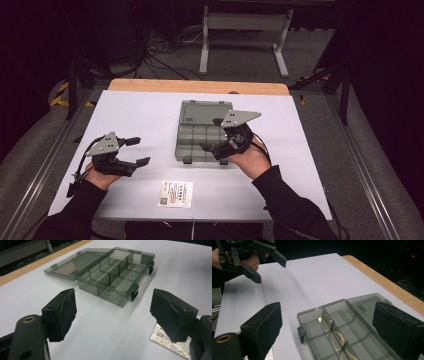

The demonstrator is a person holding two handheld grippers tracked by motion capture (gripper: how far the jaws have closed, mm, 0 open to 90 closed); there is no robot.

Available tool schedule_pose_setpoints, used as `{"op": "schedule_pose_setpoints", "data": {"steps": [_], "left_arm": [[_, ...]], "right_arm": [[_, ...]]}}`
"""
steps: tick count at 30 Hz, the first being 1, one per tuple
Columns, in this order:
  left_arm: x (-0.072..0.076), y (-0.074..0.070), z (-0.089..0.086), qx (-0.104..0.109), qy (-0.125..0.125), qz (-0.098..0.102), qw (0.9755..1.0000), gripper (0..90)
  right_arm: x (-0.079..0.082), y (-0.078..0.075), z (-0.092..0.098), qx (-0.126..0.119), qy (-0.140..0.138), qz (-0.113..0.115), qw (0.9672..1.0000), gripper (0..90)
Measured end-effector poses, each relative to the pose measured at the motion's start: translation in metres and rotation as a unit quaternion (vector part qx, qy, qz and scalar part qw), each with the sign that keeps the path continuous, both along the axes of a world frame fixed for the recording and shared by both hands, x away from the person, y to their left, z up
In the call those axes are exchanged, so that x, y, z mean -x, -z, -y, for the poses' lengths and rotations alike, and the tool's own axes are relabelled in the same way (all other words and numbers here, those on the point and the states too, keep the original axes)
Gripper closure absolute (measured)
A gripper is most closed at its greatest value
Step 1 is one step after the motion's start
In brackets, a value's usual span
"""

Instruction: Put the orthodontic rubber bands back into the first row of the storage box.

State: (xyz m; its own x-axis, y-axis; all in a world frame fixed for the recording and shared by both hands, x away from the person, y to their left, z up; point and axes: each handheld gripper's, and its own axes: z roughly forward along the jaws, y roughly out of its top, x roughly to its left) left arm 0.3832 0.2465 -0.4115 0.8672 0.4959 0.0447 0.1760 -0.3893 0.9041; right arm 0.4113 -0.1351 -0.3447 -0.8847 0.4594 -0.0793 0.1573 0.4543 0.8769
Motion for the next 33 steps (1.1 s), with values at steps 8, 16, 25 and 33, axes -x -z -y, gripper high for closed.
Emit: {"op": "schedule_pose_setpoints", "data": {"steps": [8, 16, 25, 33], "left_arm": [[0.001, 0.000, -0.006, 0.002, -0.005, 0.001, 1.0000, 21.0], [0.003, 0.000, -0.007, 0.003, -0.007, 0.004, 1.0000, 20.8], [0.003, 0.000, -0.009, 0.001, -0.011, 0.006, 0.9999, 20.8], [0.003, 0.000, -0.009, 0.003, -0.010, 0.004, 0.9999, 20.7]], "right_arm": [[0.011, 0.001, -0.011, -0.001, -0.021, -0.006, 0.9998, 7.4], [0.023, 0.002, -0.023, 0.015, -0.046, -0.025, 0.9985, 9.8], [0.031, 0.012, -0.038, 0.048, -0.062, -0.043, 0.9960, 9.8], [0.036, 0.022, -0.048, 0.077, -0.071, -0.061, 0.9926, 9.8]]}}
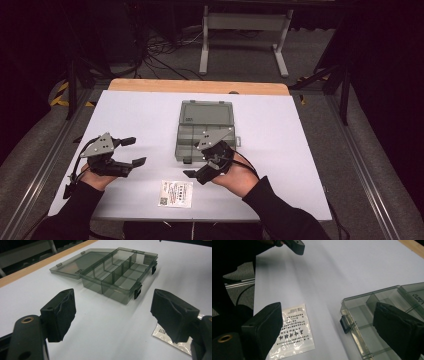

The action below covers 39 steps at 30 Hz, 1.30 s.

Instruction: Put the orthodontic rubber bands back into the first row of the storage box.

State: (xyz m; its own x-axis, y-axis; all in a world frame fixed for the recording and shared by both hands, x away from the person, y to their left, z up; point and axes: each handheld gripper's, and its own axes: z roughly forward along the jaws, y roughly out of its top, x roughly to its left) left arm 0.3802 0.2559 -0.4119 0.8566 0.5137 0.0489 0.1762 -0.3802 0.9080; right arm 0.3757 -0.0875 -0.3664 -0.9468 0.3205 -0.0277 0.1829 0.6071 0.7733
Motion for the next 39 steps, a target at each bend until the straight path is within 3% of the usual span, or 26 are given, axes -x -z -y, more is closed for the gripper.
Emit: {"op": "schedule_pose_setpoints", "data": {"steps": [11, 22, 39], "left_arm": [[0.000, 0.000, 0.000, -0.001, 0.000, -0.001, 1.0000, 20.7], [0.000, 0.000, -0.001, 0.002, 0.000, -0.001, 1.0000, 20.7], [0.003, -0.001, -0.003, 0.002, -0.004, 0.003, 1.0000, 20.7]], "right_arm": [[0.003, 0.007, -0.011, 0.056, -0.006, -0.011, 0.9984, 9.9], [0.005, 0.018, -0.020, 0.107, -0.010, -0.045, 0.9932, 10.5], [0.009, 0.031, -0.032, 0.105, -0.032, -0.056, 0.9924, 10.6]]}}
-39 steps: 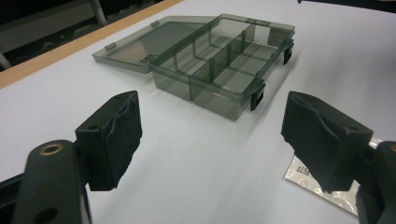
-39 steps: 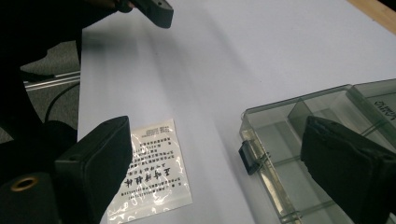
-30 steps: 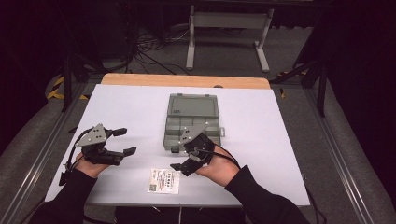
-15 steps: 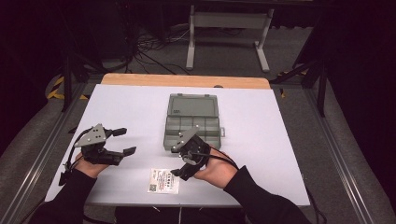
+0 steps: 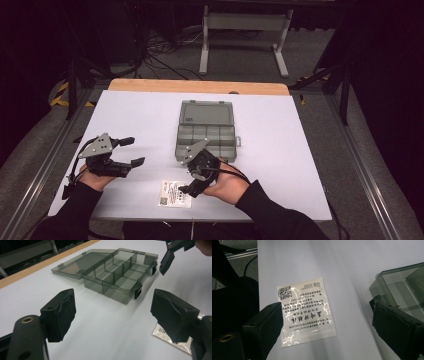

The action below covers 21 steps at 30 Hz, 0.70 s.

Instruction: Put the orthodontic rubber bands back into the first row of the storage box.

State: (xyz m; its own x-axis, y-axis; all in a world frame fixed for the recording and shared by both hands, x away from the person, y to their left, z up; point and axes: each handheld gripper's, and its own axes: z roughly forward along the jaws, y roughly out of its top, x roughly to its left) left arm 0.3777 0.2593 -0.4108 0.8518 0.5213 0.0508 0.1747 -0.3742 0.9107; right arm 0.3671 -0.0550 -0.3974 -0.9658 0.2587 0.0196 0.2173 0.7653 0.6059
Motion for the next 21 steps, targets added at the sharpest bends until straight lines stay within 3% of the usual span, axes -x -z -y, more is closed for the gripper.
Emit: {"op": "schedule_pose_setpoints", "data": {"steps": [21], "left_arm": [[0.000, 0.000, 0.001, 0.000, -0.001, 0.000, 1.0000, 20.7]], "right_arm": [[0.008, 0.031, -0.027, 0.013, -0.033, -0.025, 0.9991, 11.2]]}}
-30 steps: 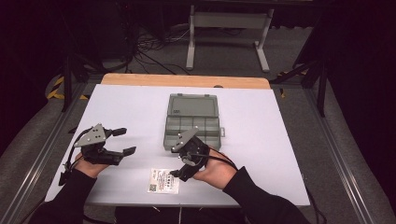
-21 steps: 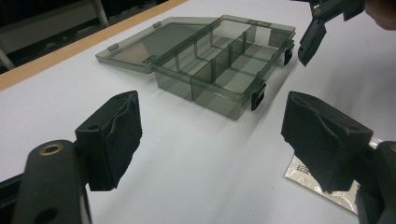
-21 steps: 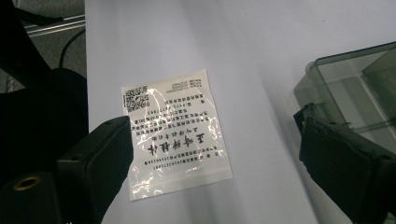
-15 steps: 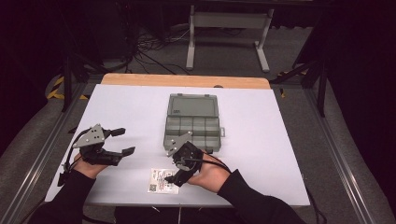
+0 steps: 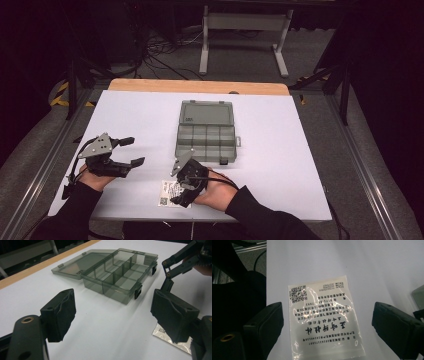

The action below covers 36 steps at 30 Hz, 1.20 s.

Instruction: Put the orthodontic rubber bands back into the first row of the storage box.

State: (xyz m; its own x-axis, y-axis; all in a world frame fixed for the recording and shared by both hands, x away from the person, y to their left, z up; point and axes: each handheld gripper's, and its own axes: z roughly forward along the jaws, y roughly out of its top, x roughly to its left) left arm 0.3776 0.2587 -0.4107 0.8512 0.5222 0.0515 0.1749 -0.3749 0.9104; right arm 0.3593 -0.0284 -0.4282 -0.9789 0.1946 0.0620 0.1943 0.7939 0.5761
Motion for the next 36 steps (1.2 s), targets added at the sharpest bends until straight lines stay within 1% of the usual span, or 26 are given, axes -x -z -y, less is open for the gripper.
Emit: {"op": "schedule_pose_setpoints", "data": {"steps": [1, 5, 9, 21, 25, 29, 32, 36], "left_arm": [[0.000, 0.000, 0.000, 0.000, 0.000, 0.000, 1.0000, 20.7], [0.000, 0.000, 0.000, 0.000, 0.001, -0.003, 1.0000, 20.7], [0.000, 0.000, 0.000, -0.002, 0.002, 0.000, 1.0000, 20.7], [0.000, 0.000, 0.000, -0.001, 0.004, -0.002, 1.0000, 20.7], [0.000, 0.000, 0.000, -0.001, 0.004, -0.001, 1.0000, 20.7], [0.000, 0.000, 0.001, -0.002, 0.004, -0.001, 1.0000, 20.7], [0.000, 0.000, 0.001, -0.001, 0.002, -0.001, 1.0000, 20.7], [-0.001, 0.000, 0.001, -0.003, 0.003, 0.000, 1.0000, 20.7]], "right_arm": [[0.000, 0.003, -0.002, 0.000, -0.001, -0.002, 1.0000, 11.2], [0.000, 0.006, -0.003, 0.003, 0.000, -0.003, 1.0000, 11.4], [0.000, 0.010, -0.005, 0.006, -0.002, -0.006, 1.0000, 11.6], [0.002, 0.020, -0.009, 0.022, -0.014, -0.002, 0.9997, 14.6], [0.003, 0.020, -0.009, 0.023, -0.012, 0.003, 0.9997, 14.7], [0.004, 0.022, -0.010, 0.023, -0.017, 0.012, 0.9995, 13.5], [0.007, 0.022, -0.011, 0.030, -0.019, 0.016, 0.9992, 13.2], [0.010, 0.022, -0.013, 0.039, -0.026, 0.035, 0.9983, 14.4]]}}
